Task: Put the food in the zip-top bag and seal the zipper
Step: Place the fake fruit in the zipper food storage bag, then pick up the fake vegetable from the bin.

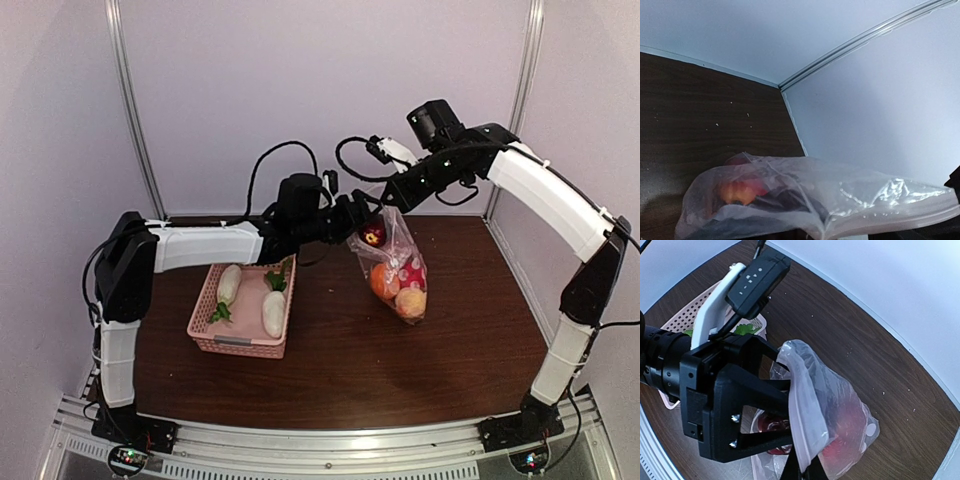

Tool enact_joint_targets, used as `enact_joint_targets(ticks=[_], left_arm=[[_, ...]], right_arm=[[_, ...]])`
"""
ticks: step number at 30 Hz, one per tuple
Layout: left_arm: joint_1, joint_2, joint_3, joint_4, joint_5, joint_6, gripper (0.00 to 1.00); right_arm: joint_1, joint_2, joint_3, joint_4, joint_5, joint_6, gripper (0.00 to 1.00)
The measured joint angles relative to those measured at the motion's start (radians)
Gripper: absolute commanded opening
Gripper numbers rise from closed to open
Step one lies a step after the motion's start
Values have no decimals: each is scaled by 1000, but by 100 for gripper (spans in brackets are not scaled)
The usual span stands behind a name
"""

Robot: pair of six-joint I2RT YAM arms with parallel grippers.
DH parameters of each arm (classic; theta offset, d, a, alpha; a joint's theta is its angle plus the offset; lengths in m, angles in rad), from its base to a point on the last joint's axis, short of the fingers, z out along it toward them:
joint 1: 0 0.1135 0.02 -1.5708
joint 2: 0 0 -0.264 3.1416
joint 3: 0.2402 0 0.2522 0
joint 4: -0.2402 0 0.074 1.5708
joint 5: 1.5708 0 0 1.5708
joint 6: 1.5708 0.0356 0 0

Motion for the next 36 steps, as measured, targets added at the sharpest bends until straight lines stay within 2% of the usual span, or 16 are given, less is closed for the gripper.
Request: enact_joint_targets(ticks=[9,14,20,24,30,36], left_arm=[[0,-35,10,-36,16,76,86],[0,-117,23,-71,53,130,86],[0,-229,16,-155,75,215,86],[6,-335,-26,-293,47,330,88],[73,-463,-75,-601,-124,522,94],[206,-447,-133,-914,-238,625,93]], right_arm=[[-55,2,-21,10,12,1,0],[-65,2,-70,31,87,-2,0],[-72,2,-52,21,118,-17,0],[-106,-15,2,17,180,-47,0],[-146,-55,12,4,204,-77,0],[-118,-52,-138,31,113,-79,0]])
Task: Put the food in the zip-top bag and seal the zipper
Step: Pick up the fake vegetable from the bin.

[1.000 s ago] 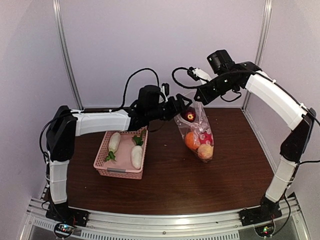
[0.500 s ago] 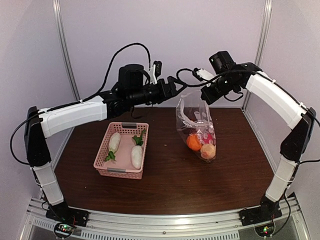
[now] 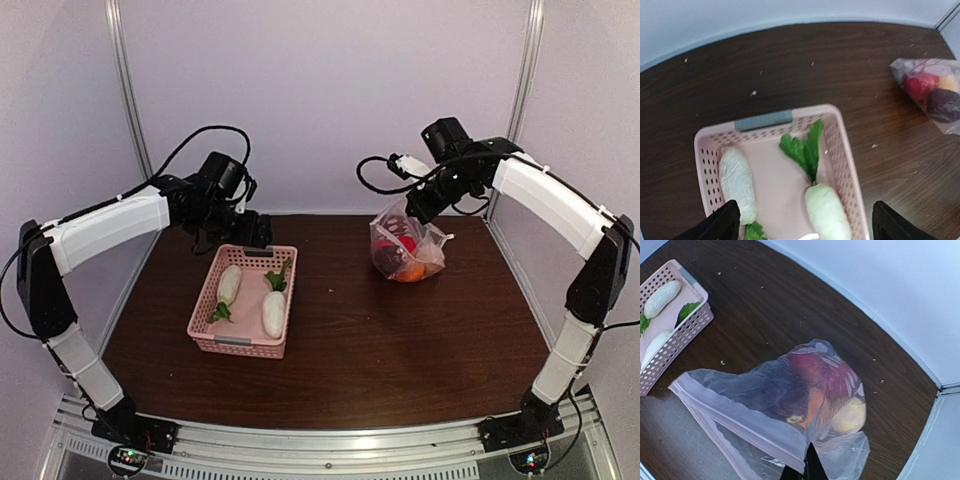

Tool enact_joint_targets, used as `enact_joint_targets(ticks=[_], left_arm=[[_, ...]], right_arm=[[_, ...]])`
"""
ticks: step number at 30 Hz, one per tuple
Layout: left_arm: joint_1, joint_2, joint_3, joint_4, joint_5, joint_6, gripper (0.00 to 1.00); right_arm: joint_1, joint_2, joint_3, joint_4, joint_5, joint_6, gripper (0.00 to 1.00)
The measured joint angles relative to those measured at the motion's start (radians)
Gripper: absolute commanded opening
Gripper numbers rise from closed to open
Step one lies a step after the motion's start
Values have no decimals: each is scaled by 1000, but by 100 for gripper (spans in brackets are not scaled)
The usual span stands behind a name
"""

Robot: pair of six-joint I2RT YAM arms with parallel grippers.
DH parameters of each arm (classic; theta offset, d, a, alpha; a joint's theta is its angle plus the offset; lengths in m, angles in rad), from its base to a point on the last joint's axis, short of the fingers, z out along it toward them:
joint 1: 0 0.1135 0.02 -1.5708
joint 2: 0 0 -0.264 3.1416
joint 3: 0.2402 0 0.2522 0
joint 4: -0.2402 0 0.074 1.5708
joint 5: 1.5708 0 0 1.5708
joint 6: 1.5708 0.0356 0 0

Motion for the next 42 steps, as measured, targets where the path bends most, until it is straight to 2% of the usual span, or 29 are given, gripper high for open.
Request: enact_joint_targets(ticks=[4,9,15,27,42], left_arm=[[29,42,-54,-150,-10,24,88],[24,105,-81,-231,-10,35,76],[24,178,-80,-277,-91,39,75],[56,309,10,-282,-222,46,69],[103,416,51,-240,-294,45,56]], right_arm=[[31,38,-52,-3,-83,3,0],[37,41,-50,2,-120,4,0],[37,29,-76,14,-138,4,0],[37,20,-103,19,-159,4,0],[37,16,-117,24,-171,3,0]])
